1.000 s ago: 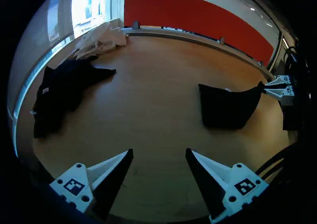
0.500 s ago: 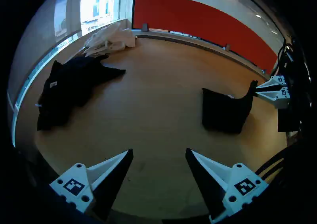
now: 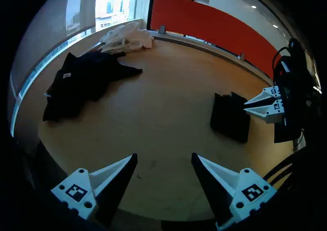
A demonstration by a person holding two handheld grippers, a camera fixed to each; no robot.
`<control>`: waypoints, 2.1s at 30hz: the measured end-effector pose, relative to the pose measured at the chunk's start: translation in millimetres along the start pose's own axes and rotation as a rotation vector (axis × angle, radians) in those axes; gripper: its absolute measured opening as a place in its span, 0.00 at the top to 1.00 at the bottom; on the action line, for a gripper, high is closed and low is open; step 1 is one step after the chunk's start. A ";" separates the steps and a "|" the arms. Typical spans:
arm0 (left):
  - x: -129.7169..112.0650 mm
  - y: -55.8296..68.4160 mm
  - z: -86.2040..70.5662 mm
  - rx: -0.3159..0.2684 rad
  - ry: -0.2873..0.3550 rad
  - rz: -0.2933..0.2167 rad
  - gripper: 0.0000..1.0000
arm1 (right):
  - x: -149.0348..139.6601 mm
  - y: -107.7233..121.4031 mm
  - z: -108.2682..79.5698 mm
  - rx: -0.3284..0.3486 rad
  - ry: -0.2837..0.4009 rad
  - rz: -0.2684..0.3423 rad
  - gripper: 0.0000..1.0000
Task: Fold towel
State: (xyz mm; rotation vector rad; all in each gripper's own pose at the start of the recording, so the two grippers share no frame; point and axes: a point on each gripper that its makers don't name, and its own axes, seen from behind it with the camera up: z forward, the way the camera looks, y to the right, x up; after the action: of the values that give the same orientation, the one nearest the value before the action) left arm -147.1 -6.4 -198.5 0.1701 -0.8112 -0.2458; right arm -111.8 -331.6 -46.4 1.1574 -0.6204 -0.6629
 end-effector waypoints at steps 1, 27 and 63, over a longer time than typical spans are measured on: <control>-0.7 -1.0 -0.5 0.002 -0.001 -0.004 0.01 | 0.1 -3.2 6.3 0.012 -0.002 0.004 0.96; -3.9 1.7 0.2 -0.003 -0.008 -0.009 0.01 | -8.9 -19.6 30.6 0.053 -0.009 0.105 0.42; -1.3 16.5 5.3 -0.031 -0.007 0.007 0.02 | -97.4 -42.9 -7.1 -0.107 -0.060 0.379 0.40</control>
State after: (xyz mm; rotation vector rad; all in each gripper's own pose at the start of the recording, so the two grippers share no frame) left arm -149.4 9.5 -191.8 0.1371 -0.8140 -0.2520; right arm -176.9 -265.6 -99.1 0.8909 -0.8204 -0.4018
